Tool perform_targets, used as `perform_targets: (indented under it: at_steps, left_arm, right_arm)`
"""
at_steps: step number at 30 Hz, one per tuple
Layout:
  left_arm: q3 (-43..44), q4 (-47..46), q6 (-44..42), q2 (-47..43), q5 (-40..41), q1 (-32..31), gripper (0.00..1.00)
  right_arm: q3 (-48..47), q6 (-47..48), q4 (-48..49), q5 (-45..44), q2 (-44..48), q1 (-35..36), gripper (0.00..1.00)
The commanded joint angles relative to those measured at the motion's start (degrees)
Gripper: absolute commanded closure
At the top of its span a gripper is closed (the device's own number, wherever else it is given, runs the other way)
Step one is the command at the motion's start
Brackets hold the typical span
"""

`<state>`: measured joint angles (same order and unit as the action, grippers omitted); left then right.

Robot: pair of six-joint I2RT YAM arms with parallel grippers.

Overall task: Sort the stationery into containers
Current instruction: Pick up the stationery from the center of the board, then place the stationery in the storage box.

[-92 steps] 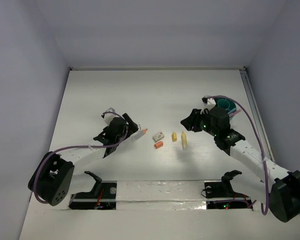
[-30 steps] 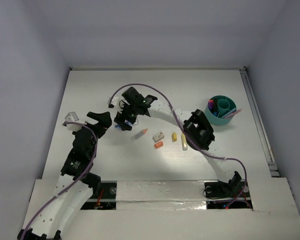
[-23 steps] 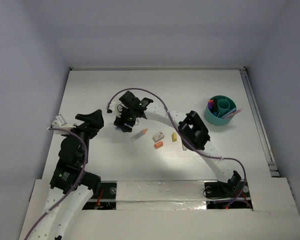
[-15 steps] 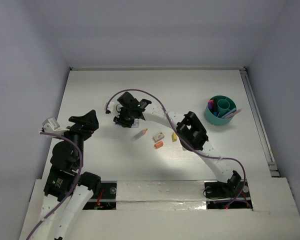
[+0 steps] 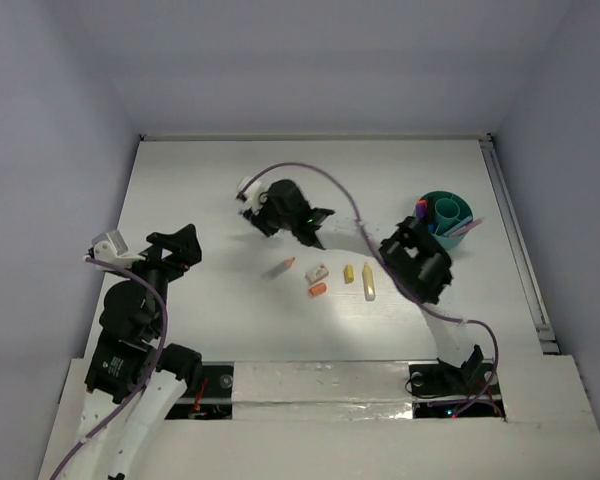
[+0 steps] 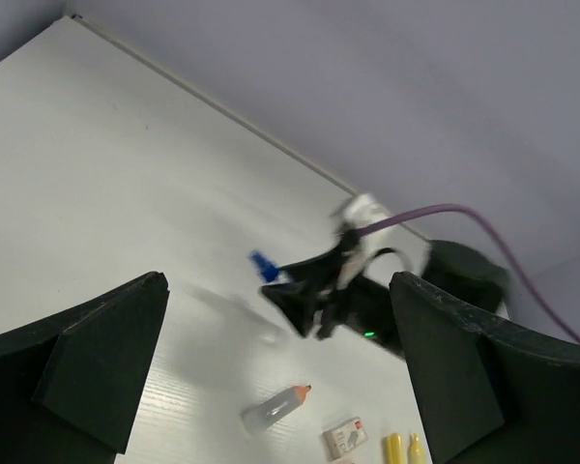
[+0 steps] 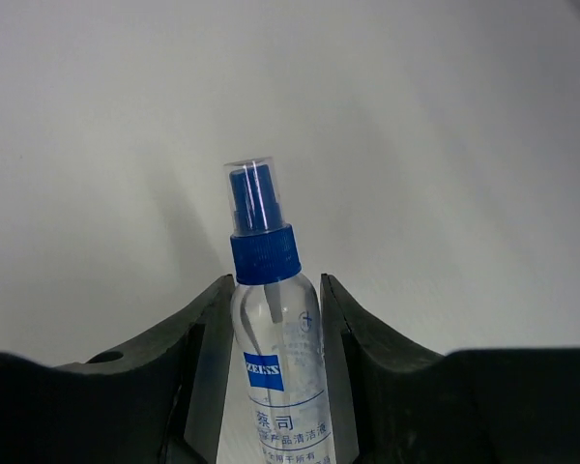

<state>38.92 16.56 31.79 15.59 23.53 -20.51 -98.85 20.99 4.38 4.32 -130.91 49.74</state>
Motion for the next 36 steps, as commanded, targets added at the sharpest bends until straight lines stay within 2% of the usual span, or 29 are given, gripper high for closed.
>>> perform_targets:
  at_steps: [1, 4, 10, 11, 14, 16, 21, 28, 36]
  left_arm:
    - [2.31, -1.26, -3.84, 0.93, -3.56, 0.21, 0.01]
    - [0.9, -4.06, -4.63, -0.3, -7.08, 0.21, 0.01]
    - [0.11, -5.31, -4.81, -1.62, -9.91, -0.4, 0.01]
    - [-0.07, -5.05, -4.98, -1.88, -9.73, -0.41, 0.01]
    - [-0.07, -4.78, -5.33, -2.67, -9.64, -1.81, 0.01]
    - [-0.24, -4.6, -5.42, -3.11, -9.82, -2.95, 0.01]
    - [-0.33, -4.16, -5.51, -3.47, -10.43, -4.0, 0.01]
    - [-0.07, -3.46, -5.16, -4.34, -8.94, -5.06, 0.01]
    - [-0.07, -3.55, -5.33, -4.7, -9.2, -5.59, 0.01]
  right_arm:
    - [10.83, -12.89, 25.91, -2.38, 18.91, -7.1, 0.86]
    - [23.93, -19.39, 36.54, -10.61, 31.39, -12.79, 0.88]
    - [44.14, -20.9, 43.6, -29.08, 51.42, -23.79, 0.89]
    - [46.01, -23.69, 43.87, -32.5, 53.46, -27.72, 0.89]
    - [51.54, -27.13, 44.57, -36.12, 58.73, -35.46, 0.89]
    - [52.7, -28.8, 43.88, -37.18, 59.54, -39.0, 0.9]
    - [53.32, -33.12, 40.97, -32.09, 58.32, -46.47, 0.91]
    - [53.15, -33.38, 39.74, -26.65, 52.43, -49.11, 0.91]
    - [54.9, -35.76, 39.29, -25.58, 48.3, -50.26, 0.9]
